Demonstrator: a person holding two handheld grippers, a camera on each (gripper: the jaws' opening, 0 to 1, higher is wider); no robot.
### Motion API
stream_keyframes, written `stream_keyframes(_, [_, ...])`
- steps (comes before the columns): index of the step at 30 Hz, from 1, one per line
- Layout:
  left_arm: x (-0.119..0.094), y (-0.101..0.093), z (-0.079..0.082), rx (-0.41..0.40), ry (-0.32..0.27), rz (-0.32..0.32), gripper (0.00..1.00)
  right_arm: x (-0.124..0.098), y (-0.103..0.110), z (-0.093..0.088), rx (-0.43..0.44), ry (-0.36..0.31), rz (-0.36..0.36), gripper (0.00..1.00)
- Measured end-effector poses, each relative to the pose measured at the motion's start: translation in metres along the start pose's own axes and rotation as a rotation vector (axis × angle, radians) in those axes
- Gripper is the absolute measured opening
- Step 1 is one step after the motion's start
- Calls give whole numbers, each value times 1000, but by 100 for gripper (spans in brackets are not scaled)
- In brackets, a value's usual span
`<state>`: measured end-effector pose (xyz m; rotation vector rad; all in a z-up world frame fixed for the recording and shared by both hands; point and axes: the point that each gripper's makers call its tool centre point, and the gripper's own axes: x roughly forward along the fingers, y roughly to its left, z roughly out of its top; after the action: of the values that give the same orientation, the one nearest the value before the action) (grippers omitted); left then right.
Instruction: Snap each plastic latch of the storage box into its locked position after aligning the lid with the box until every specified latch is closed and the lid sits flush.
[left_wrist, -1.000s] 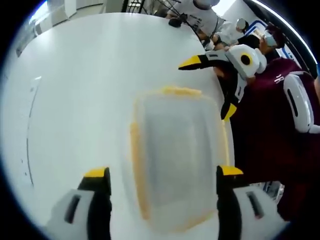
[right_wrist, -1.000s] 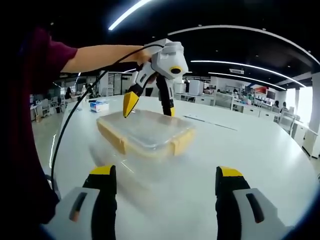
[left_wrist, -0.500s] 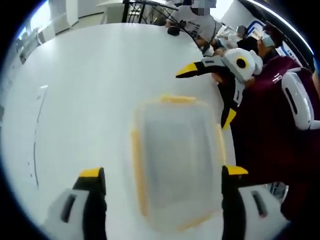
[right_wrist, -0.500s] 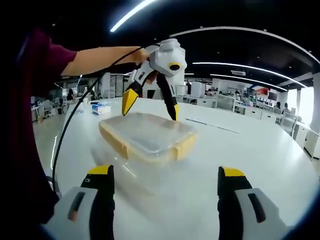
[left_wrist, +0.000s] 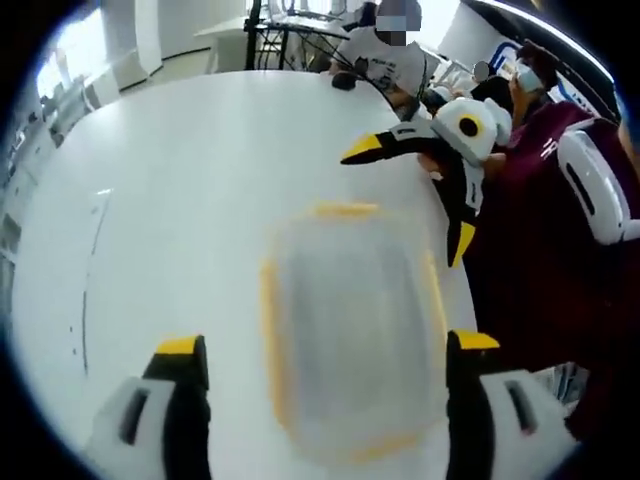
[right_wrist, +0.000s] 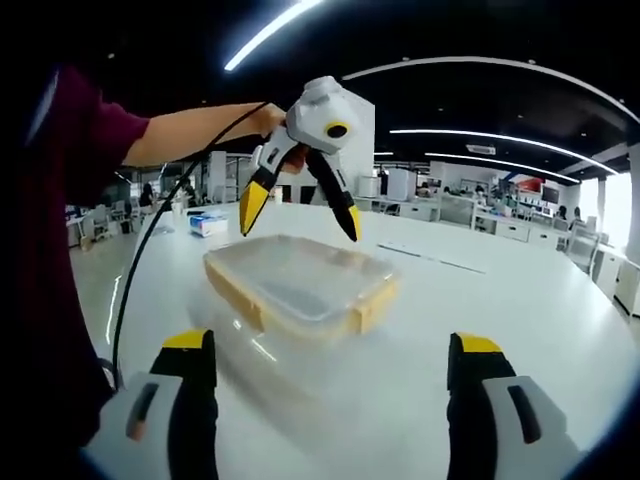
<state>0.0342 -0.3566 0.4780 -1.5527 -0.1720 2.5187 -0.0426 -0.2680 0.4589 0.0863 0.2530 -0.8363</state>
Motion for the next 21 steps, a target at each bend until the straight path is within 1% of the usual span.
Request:
stream_keyframes(3, [-4, 1, 4, 10, -41, 26, 100, 2, 1, 2, 8, -10, 5, 100])
stream_keyframes(4, [-5, 1, 4, 14, -45, 29, 100, 2, 1, 3, 10, -11, 7, 100])
stream_keyframes(6, [-8, 3, 12, 36, -98, 61, 100, 3, 2, 4, 21, -17, 14, 100])
stream_keyframes(7, [-9, 2, 13, 35, -105, 62, 100, 3, 1, 5, 24, -19, 14, 100])
stream_keyframes(9, [-14, 2, 19, 44, -151, 83, 100, 4, 0, 7, 30, -26, 15, 100])
stream_keyframes(10, [-15, 1, 19, 43, -159, 86, 100, 3, 0, 7, 31, -29, 14, 100])
stream_keyframes(11, [-17, 1, 21, 41, -179, 97, 100, 3, 0, 8, 32, -29, 14, 100])
stream_keyframes(12, [-19, 1, 25, 46, -210, 109, 100, 3, 0, 8, 32, -31, 13, 100])
stream_keyframes(14, [-22, -2, 24, 47, -223, 119, 100, 4, -2, 9, 34, -34, 13, 100])
stream_keyframes(19, [-29, -4, 34, 59, -311, 159, 100, 2, -5, 15, 56, -58, 11, 100])
stream_keyframes(21, [-29, -3, 33, 59, -320, 170, 100, 1, -7, 16, 55, -62, 7, 100])
